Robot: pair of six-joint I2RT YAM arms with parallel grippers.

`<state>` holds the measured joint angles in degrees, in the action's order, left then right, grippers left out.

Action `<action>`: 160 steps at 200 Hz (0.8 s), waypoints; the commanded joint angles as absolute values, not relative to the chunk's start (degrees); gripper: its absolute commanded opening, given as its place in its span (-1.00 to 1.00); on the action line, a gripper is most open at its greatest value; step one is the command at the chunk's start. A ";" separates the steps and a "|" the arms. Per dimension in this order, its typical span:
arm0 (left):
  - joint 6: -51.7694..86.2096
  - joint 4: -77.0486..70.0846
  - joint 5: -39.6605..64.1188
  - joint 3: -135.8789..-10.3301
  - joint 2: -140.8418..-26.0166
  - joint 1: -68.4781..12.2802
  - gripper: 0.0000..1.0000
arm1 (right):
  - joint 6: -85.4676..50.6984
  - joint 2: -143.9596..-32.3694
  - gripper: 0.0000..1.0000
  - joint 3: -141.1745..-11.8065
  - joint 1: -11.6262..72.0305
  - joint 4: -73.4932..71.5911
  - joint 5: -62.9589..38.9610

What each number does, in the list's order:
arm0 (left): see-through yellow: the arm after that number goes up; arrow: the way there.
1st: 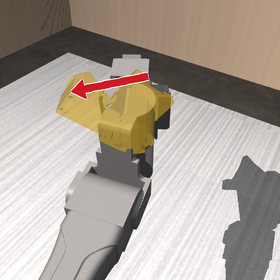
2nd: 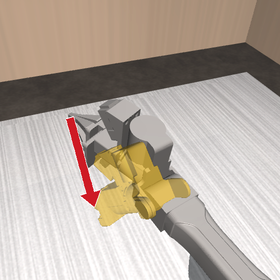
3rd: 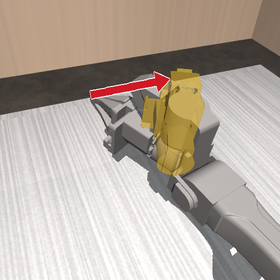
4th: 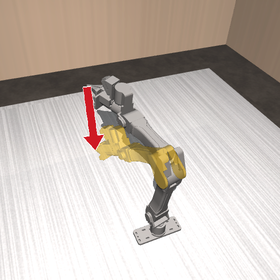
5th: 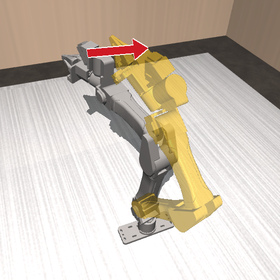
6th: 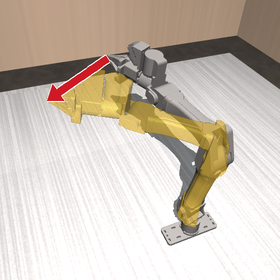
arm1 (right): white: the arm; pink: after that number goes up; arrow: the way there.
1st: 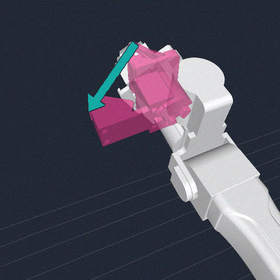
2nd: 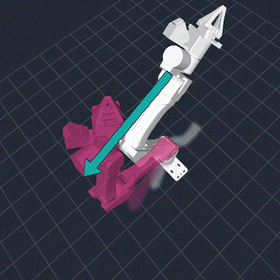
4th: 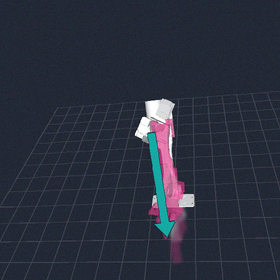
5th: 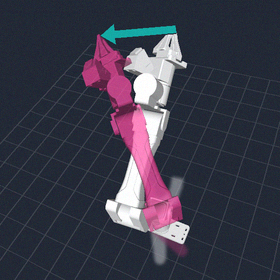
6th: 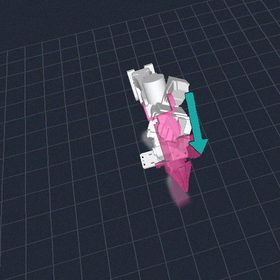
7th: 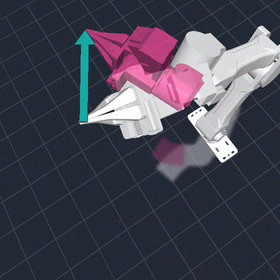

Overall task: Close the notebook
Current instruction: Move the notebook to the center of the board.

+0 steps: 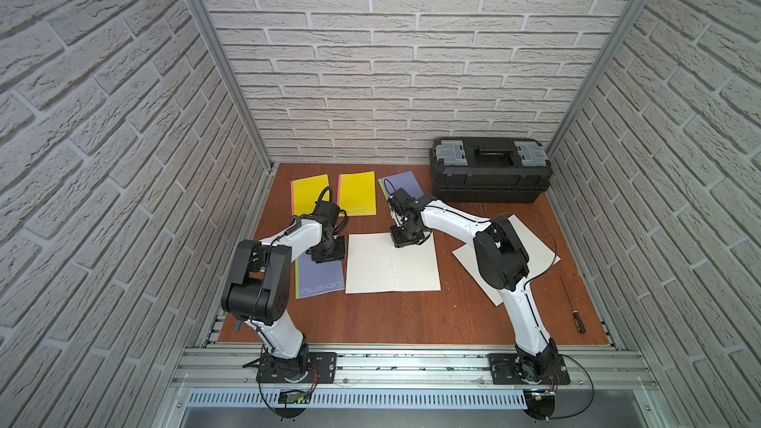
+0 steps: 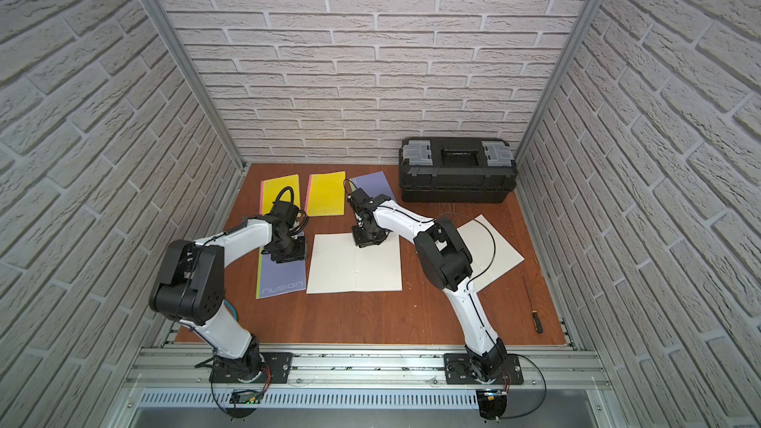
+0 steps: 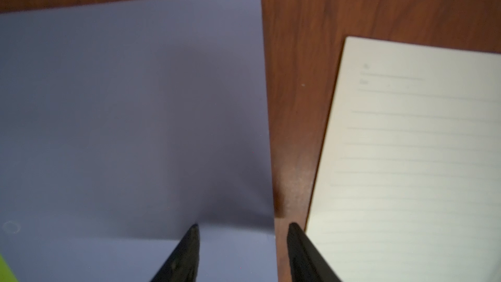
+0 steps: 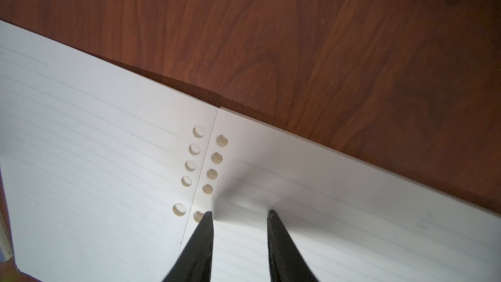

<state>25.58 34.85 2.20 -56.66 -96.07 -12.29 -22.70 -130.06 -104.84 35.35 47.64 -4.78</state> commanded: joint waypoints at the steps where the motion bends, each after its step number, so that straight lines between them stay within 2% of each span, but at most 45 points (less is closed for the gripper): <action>1: 26.55 37.12 0.65 -56.67 -95.55 -12.55 0.06 | -21.40 -132.29 -0.30 -104.06 34.00 51.20 -2.50; 103: 27.94 35.04 5.61 -57.35 -90.88 -12.82 0.15 | -21.78 -123.50 -0.20 -99.82 34.19 47.56 -6.30; 160: 29.95 31.32 9.19 -55.30 -89.21 -14.17 0.18 | -23.37 -115.80 -0.14 -92.34 34.94 45.26 -5.96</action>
<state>28.62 33.80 6.74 -56.60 -90.78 -13.13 -22.31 -121.10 -94.96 34.35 46.44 -6.26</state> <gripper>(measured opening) 0.587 0.426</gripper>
